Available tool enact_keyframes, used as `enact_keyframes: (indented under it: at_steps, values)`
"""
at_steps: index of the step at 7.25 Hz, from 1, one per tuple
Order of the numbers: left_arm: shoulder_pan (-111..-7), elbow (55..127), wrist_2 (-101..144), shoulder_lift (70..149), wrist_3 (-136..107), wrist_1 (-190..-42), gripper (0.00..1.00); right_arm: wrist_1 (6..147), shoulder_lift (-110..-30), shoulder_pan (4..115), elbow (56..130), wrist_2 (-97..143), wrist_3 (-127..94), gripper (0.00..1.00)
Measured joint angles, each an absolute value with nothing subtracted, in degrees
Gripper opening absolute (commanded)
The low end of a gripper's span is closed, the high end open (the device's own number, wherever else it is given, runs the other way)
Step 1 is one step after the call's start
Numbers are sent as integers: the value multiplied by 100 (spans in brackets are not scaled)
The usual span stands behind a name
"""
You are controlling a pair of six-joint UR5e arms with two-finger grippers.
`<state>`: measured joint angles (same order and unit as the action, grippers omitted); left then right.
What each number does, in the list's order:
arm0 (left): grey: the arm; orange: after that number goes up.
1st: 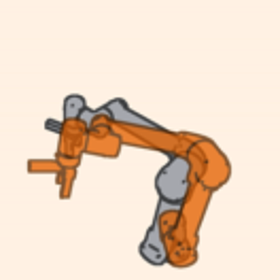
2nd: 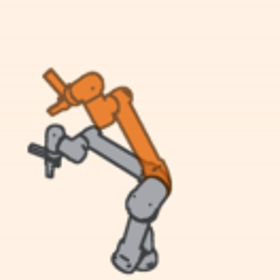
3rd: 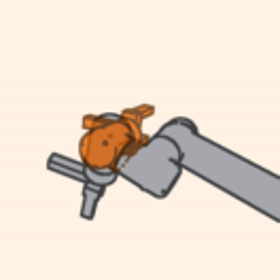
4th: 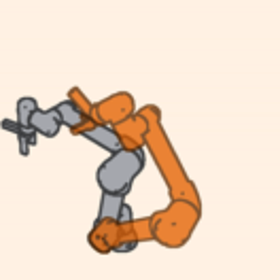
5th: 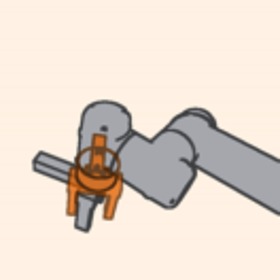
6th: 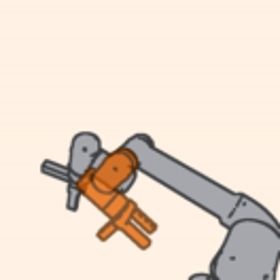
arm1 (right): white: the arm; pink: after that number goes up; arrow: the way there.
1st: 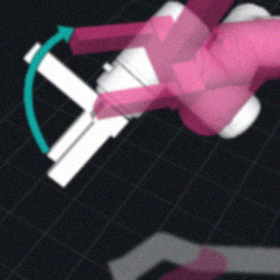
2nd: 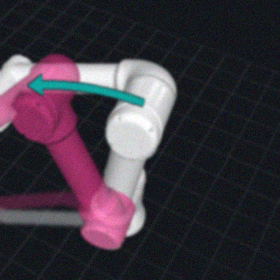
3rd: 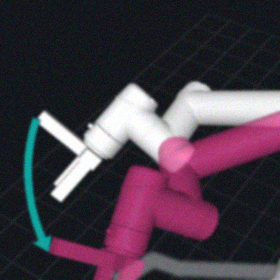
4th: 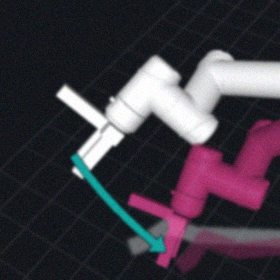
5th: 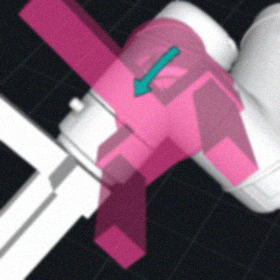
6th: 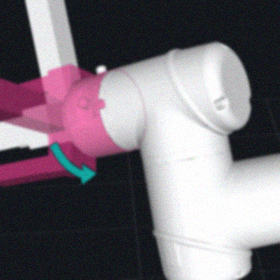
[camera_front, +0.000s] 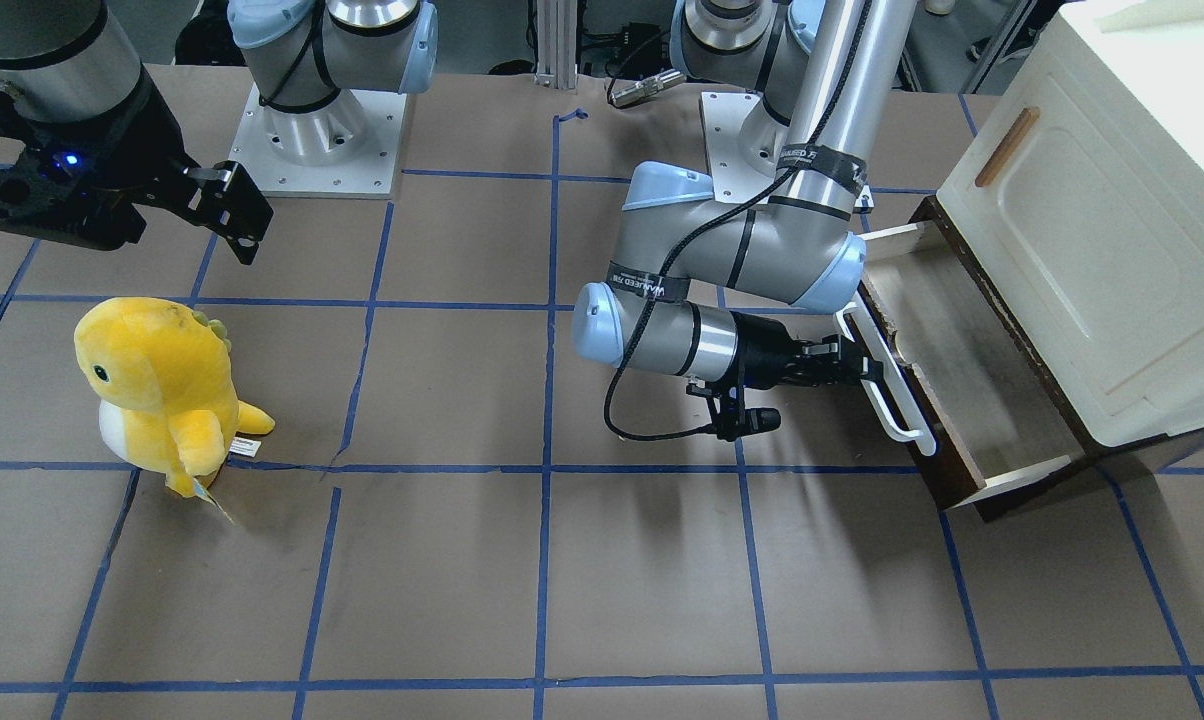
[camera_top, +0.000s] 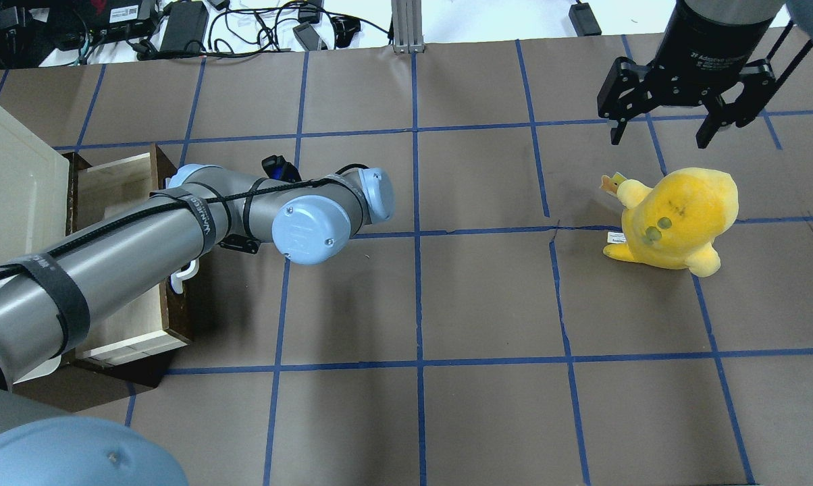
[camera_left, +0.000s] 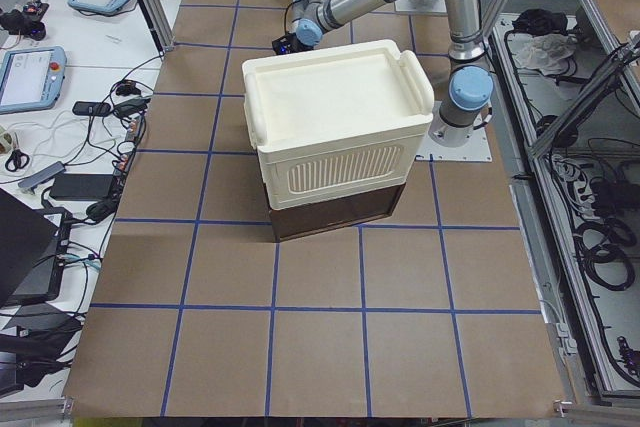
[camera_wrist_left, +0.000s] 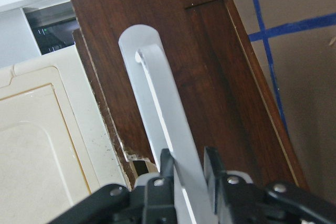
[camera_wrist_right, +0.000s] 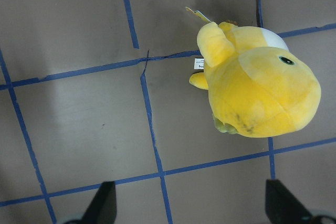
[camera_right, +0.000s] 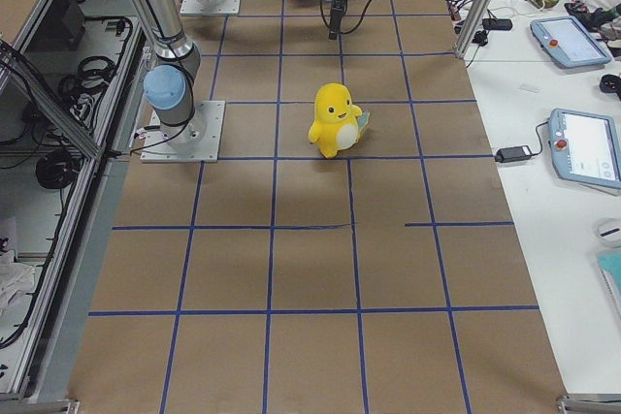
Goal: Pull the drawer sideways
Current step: 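Pull the handle with the left gripper, sliding the drawer out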
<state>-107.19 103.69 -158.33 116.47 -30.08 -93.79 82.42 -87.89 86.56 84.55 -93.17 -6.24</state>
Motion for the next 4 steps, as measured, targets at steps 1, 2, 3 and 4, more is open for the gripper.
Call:
enact_keyframes:
  at_steps: [1,2,3,4]
  values:
    - [-10753,10353,-15833,11660,-3007,-9378,43,8240,-8789,8657,8455,-9317,-624,100]
    - [-10772,10345,-15836,11657,-3006,-9378,72,8242,-8789,8657,8455,-9316,-624,100]
    - [-10780,10337,-15837,11630,-3006,-9378,100,8242,-8789,8657,8455,-9316,-624,100]
    - [-10780,10332,-15836,11577,-2993,-9371,100,8240,-8789,8657,8455,-9316,-624,100]
